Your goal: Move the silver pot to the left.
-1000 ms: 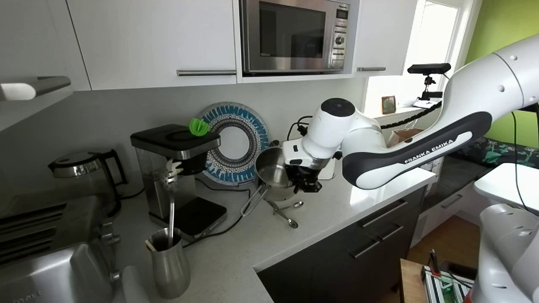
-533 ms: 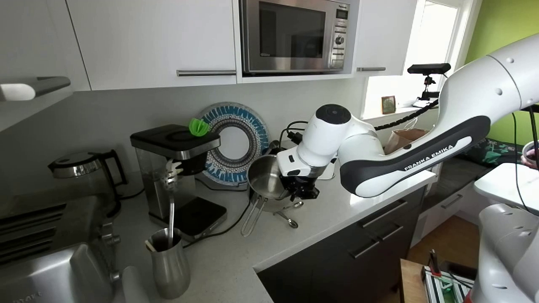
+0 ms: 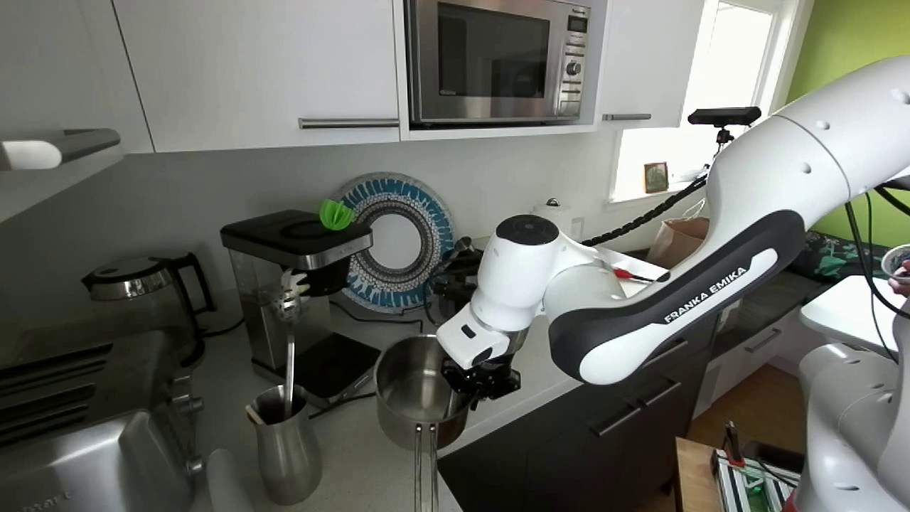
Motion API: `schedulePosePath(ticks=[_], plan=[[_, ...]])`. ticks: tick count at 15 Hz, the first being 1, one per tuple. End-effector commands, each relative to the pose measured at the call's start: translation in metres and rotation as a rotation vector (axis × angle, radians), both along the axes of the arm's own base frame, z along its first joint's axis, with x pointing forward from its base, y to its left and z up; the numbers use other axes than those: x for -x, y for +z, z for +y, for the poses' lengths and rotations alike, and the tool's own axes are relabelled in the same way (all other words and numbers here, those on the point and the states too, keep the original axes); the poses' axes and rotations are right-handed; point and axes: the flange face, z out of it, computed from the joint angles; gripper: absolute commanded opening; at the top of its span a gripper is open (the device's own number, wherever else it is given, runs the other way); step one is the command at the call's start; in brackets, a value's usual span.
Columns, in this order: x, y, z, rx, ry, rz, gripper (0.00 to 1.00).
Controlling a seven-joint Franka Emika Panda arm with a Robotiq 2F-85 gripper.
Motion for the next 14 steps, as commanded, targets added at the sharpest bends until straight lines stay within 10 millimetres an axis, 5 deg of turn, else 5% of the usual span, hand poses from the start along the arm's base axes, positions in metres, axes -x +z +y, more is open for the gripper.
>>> schedulePosePath(ticks=[1,5,14], plan=[[-0.013,0.02,0.005,-0.076,0.149,-0.079,0.01],[-0.02,0.015,0.011,-0.226,0.25,-0.009,0.01],[-0.017,-0.001,0.013,-0.226,0.245,0.091,0.01]])
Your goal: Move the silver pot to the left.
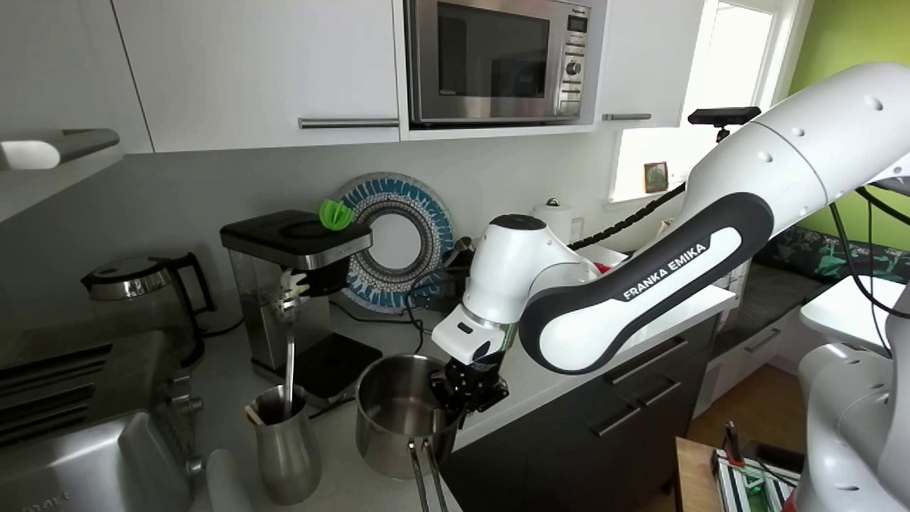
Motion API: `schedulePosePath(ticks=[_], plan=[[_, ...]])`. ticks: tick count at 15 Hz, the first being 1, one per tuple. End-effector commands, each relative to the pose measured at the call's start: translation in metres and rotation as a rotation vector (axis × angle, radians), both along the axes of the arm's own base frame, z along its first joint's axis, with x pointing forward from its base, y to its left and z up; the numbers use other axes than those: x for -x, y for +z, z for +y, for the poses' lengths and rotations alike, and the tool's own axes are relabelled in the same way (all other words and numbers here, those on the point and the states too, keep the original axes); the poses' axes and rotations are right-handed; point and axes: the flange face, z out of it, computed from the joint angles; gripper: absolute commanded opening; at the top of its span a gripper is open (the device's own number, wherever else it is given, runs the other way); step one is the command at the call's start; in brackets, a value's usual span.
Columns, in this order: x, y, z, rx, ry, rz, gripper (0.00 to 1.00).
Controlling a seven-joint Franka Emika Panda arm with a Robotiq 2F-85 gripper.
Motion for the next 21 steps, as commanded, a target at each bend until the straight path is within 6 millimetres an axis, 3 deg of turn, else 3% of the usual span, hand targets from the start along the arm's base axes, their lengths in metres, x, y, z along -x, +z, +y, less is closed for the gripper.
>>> schedulePosePath(ticks=[1,8,21], plan=[[-0.003,0.006,0.015,-0.083,0.071,0.07,0.01],[0.008,0.018,0.007,-0.074,-0.05,0.079,0.01],[-0.037,0.021,0.014,-0.025,-0.162,0.117,0.01]])
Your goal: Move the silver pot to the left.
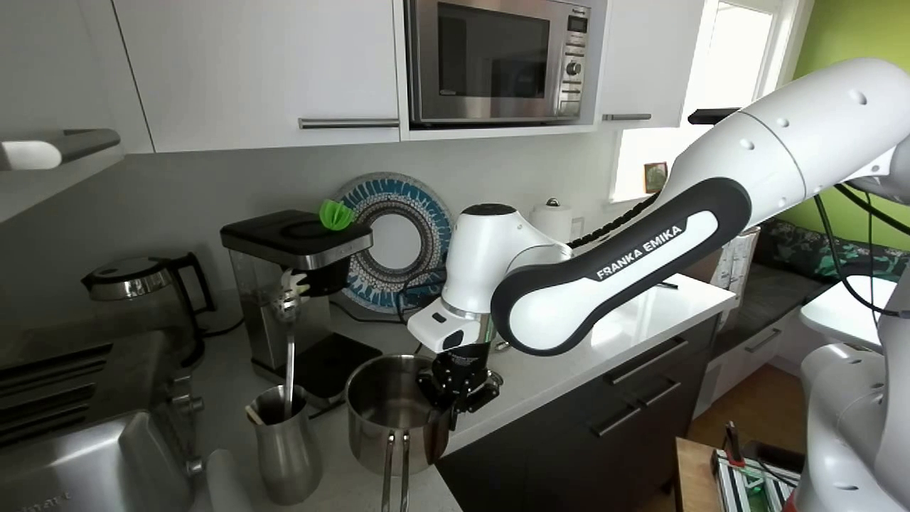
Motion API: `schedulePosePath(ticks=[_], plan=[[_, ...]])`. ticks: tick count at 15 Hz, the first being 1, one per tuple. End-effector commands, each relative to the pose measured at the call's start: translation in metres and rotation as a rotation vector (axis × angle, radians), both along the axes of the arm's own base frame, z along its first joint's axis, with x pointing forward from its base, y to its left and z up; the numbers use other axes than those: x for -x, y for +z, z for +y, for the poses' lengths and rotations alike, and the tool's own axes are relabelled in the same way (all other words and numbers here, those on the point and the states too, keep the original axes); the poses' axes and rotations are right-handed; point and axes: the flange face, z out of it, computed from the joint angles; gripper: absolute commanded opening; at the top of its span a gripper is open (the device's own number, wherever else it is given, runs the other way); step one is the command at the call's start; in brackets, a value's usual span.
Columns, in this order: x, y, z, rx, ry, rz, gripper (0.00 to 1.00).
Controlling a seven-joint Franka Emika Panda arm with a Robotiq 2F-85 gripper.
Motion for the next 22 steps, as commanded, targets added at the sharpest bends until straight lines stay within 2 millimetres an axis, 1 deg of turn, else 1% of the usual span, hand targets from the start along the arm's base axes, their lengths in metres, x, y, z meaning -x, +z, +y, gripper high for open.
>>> schedulePosePath(ticks=[1,4,9,17,18,19,22], plan=[[-0.019,0.007,0.002,0.01,-0.011,0.026,0.01],[-0.028,-0.001,0.004,0.02,-0.013,0.062,0.01],[-0.041,-0.012,0.006,0.016,-0.053,0.073,0.01],[-0.055,-0.022,0.011,0.008,-0.106,0.087,0.01],[-0.056,-0.023,0.012,0.012,-0.109,0.091,0.28],[-0.056,-0.023,0.012,0.013,-0.107,0.091,0.29],[-0.055,-0.013,0.012,-0.001,-0.116,0.067,0.5]])
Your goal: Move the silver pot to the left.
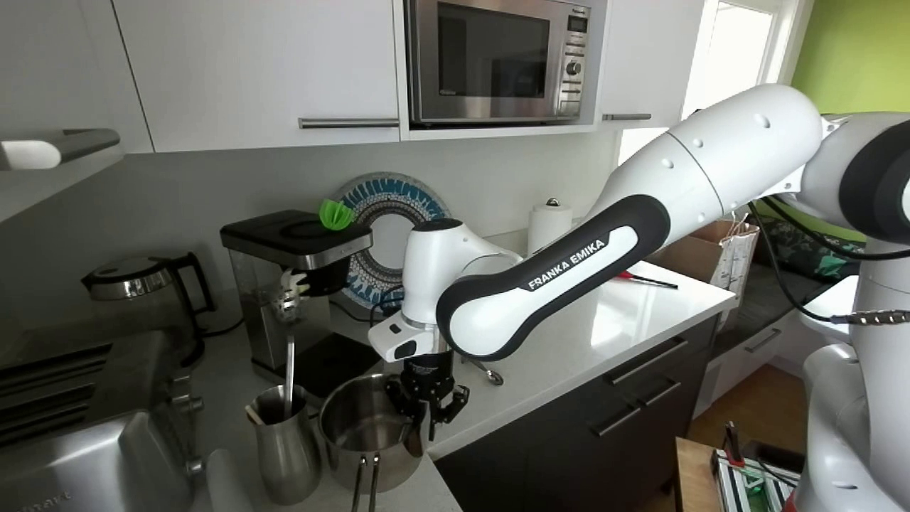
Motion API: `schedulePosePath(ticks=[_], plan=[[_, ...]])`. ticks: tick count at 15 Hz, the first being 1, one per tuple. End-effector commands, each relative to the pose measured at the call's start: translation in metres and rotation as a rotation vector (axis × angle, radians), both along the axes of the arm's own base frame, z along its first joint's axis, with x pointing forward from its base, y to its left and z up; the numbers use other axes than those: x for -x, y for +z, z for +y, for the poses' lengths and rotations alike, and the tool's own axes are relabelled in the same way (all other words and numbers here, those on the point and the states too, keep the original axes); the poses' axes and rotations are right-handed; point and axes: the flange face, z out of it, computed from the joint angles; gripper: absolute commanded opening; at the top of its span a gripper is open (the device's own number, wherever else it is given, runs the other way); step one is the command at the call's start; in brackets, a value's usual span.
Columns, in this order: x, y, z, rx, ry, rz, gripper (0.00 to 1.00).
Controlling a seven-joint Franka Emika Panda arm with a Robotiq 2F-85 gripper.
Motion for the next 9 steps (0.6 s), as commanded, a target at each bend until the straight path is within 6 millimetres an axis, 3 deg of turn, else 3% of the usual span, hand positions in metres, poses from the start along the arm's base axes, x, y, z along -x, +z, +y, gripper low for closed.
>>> schedulePosePath(ticks=[1,3,6,9], plan=[[0.001,0.017,0.0,0.0,-0.011,-0.025,0.58],[0.01,0.025,0.001,-0.003,-0.004,-0.048,0.73],[0.043,0.035,0.003,0.03,0.054,-0.081,0.95],[0.075,0.047,0.005,0.03,0.036,-0.251,1.0]])
